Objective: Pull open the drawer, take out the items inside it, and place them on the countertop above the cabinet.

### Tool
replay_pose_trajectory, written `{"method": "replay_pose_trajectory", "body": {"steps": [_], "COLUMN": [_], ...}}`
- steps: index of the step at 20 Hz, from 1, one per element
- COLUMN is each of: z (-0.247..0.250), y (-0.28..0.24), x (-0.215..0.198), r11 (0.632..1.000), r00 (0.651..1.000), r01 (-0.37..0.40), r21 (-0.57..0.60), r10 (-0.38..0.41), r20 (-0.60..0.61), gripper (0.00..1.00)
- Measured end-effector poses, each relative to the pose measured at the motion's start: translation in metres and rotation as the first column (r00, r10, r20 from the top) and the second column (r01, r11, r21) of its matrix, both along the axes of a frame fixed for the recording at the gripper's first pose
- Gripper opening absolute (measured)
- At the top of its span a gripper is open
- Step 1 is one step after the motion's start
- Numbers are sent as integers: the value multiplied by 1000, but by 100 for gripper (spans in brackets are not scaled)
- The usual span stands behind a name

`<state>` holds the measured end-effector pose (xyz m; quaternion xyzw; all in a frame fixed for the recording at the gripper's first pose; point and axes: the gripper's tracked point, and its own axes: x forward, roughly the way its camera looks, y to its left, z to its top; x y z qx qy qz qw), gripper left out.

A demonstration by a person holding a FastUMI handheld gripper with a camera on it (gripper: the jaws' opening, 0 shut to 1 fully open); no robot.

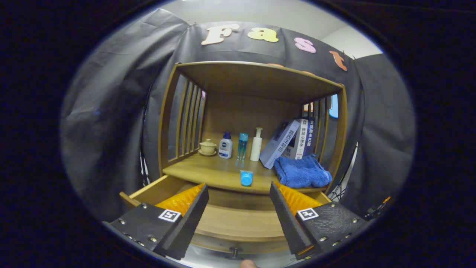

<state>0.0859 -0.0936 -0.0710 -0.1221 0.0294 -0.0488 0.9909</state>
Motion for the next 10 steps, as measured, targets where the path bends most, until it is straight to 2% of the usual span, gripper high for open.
{"method": "replay_pose_trajectory", "body": {"steps": [5,8,10], "z": [-45,-61,-73], "y": [-13,-23,-22], "x": [-21,-27,-30], "r11": [996,996,998], "r00": [999,998,998], "r01": [20,32,15], "r21": [86,82,56], "r10": [-16,-28,-12], "r20": [-45,-57,-66], "gripper": [98,98,98]}}
